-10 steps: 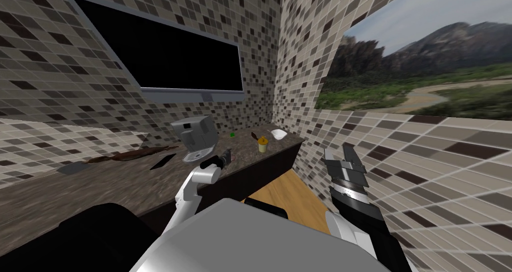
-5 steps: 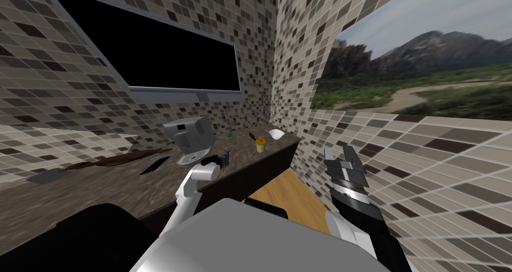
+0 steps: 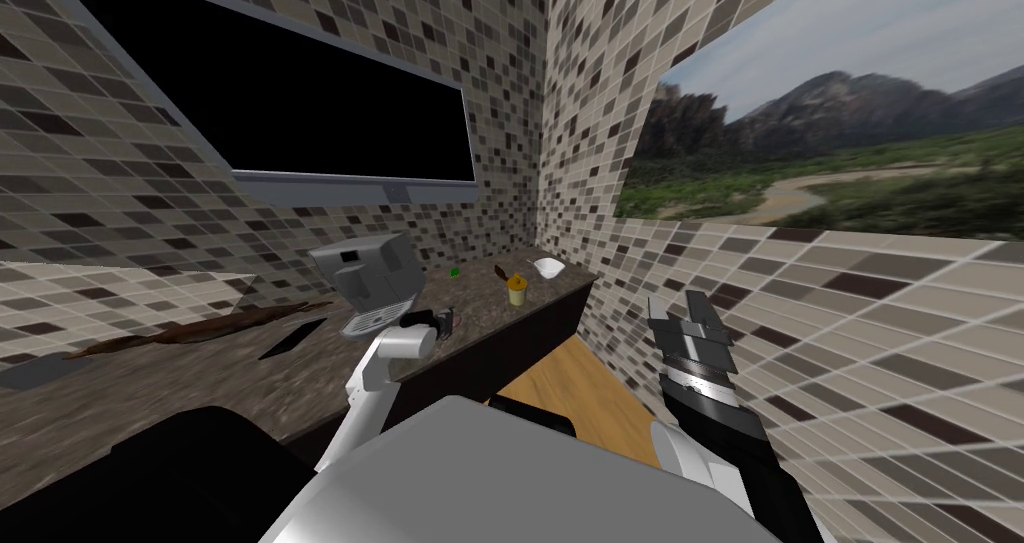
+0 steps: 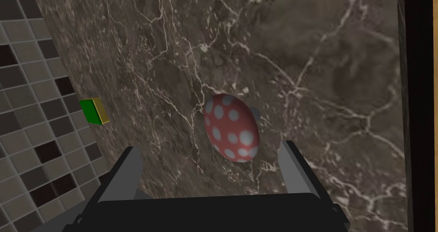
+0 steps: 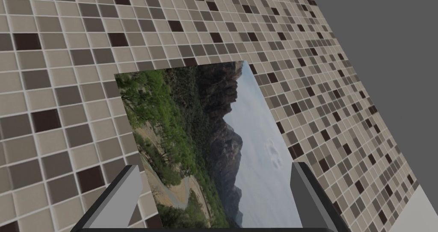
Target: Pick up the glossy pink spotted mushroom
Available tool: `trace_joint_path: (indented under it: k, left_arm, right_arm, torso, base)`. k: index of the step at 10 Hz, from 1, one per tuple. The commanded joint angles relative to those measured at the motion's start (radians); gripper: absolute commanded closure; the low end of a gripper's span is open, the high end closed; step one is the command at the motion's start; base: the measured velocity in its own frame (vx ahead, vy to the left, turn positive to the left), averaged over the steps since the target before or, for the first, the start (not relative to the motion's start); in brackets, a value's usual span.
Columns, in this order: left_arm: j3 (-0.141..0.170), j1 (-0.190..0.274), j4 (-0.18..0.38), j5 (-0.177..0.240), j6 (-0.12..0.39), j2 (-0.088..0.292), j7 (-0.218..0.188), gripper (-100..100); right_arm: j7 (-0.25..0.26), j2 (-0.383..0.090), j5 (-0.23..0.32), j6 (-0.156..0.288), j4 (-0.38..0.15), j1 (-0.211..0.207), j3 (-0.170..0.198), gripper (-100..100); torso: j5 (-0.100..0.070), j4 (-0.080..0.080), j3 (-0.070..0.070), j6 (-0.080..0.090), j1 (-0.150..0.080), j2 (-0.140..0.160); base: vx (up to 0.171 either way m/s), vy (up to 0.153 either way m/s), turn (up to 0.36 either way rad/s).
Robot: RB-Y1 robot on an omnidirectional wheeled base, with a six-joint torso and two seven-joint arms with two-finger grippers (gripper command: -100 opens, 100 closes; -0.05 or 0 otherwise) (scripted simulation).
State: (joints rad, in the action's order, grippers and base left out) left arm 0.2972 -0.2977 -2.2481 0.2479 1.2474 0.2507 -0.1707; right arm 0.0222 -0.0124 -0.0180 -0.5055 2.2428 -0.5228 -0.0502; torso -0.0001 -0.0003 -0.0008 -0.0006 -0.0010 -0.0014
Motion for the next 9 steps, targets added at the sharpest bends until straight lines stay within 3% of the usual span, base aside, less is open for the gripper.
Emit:
trace_joint_path:
  k: [1, 2, 4, 5, 9]
  left_arm:
    - [0.019, 0.010, 0.009, -0.003, 0.050, 0.005, 0.001, -100]
    - [0.019, 0.010, 0.009, -0.003, 0.055, 0.005, 0.001, -100]
    - [0.049, 0.025, 0.025, -0.011, 0.124, 0.012, 0.004, -100]
    - [0.049, 0.025, 0.025, -0.011, 0.130, 0.012, 0.004, -100]
    - [0.099, 0.050, 0.054, -0.029, 0.237, 0.020, 0.011, -100]
  right_arm:
    - [0.000, 0.000, 0.000, 0.000, 0.000, 0.000, 0.000, 0]
    - [0.000, 0.000, 0.000, 0.000, 0.000, 0.000, 0.000, 0]
    - [0.000, 0.000, 0.000, 0.000, 0.000, 0.000, 0.000, 0]
    - [0.000, 0.000, 0.000, 0.000, 0.000, 0.000, 0.000, 0]
    - [0.000, 0.000, 0.000, 0.000, 0.000, 0.000, 0.000, 0]
  torso:
    - [0.000, 0.000, 0.000, 0.000, 0.000, 0.000]
    - [0.000, 0.000, 0.000, 0.000, 0.000, 0.000]
    - [0.000, 0.000, 0.000, 0.000, 0.000, 0.000]
    - [0.000, 0.000, 0.000, 0.000, -0.001, -0.001]
    - [0.000, 0.000, -0.001, 0.000, -0.001, -0.002]
  base:
    - [0.022, -0.018, -0.090]
    - [0.016, -0.014, -0.041]
    - [0.025, -0.022, -0.095]
    - [0.028, -0.016, -0.039]
    - [0.037, -0.024, -0.084]
